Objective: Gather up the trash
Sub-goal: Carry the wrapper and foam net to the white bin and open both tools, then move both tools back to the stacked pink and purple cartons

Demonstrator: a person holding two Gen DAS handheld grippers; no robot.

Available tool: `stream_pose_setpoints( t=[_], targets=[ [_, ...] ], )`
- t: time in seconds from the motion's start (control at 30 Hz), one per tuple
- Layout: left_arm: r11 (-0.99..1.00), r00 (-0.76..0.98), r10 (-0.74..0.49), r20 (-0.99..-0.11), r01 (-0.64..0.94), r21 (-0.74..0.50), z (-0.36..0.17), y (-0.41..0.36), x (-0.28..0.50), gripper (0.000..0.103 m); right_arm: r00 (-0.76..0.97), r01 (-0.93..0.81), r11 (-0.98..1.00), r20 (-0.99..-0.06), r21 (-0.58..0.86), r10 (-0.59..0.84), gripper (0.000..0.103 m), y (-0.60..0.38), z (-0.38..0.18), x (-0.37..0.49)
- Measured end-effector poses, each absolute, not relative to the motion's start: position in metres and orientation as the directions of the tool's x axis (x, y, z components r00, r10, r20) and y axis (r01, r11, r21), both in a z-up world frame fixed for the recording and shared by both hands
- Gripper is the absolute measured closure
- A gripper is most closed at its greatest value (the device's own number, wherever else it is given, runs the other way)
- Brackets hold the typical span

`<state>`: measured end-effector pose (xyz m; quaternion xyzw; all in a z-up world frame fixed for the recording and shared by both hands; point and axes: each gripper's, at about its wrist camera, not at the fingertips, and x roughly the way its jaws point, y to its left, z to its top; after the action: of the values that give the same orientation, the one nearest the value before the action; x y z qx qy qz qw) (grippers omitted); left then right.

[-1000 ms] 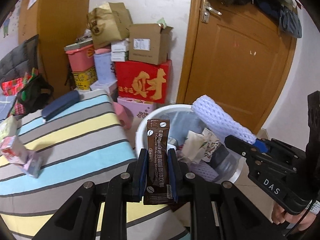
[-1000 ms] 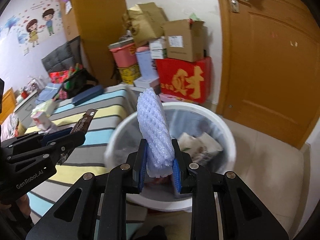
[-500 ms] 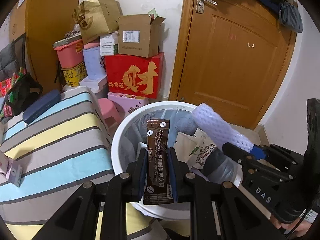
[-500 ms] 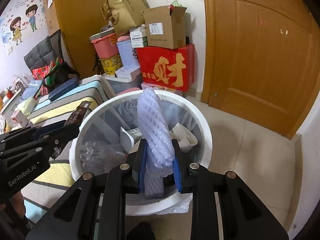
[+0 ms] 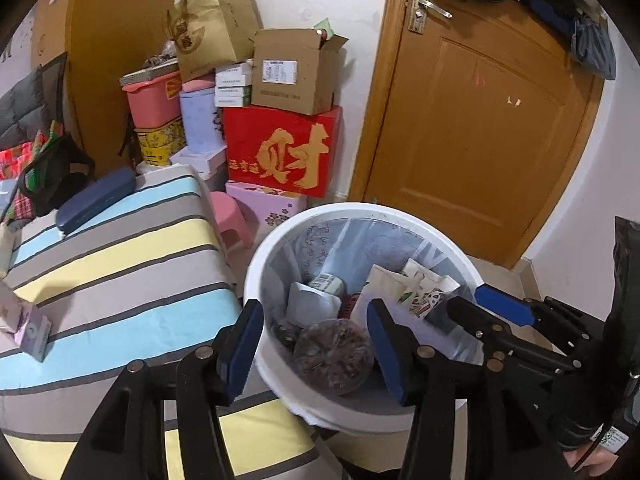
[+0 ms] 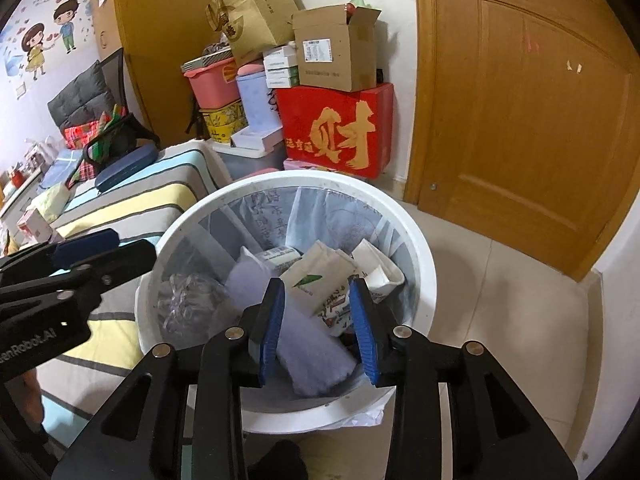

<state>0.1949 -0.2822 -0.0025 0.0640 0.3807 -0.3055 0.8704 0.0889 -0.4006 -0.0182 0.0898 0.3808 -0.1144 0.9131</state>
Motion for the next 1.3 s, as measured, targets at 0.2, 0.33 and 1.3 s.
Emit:
stream_pose_setpoints(
  t=[0.2,0.33,1.3],
  targets=[
    [0.822,0.545,-0.473,-0.692,0.555,-0.126,0.003,-0.261,0.19,0.049,0.709,0.271,0.959,-0.69,0.077,-0.145,0.067,-0.391,-0.011,0.086],
    [0.834,0.56,-0.47,-0.683,0.535,-0.135,0.009,-0.246,0.186,0.049,0.729,0.252,0.964,-0.673,0.088,-0.129,0.067,-0.384,-0.006,0.087],
    [0.97,0.732,-0.234,-0.64,0.216,-0.108,0.025,-0.052,0.179,0.044,0.779,-0.084,0.991,-0.613,0.109,0.133,0.053,-0.258,0.005,0.125]
  ],
)
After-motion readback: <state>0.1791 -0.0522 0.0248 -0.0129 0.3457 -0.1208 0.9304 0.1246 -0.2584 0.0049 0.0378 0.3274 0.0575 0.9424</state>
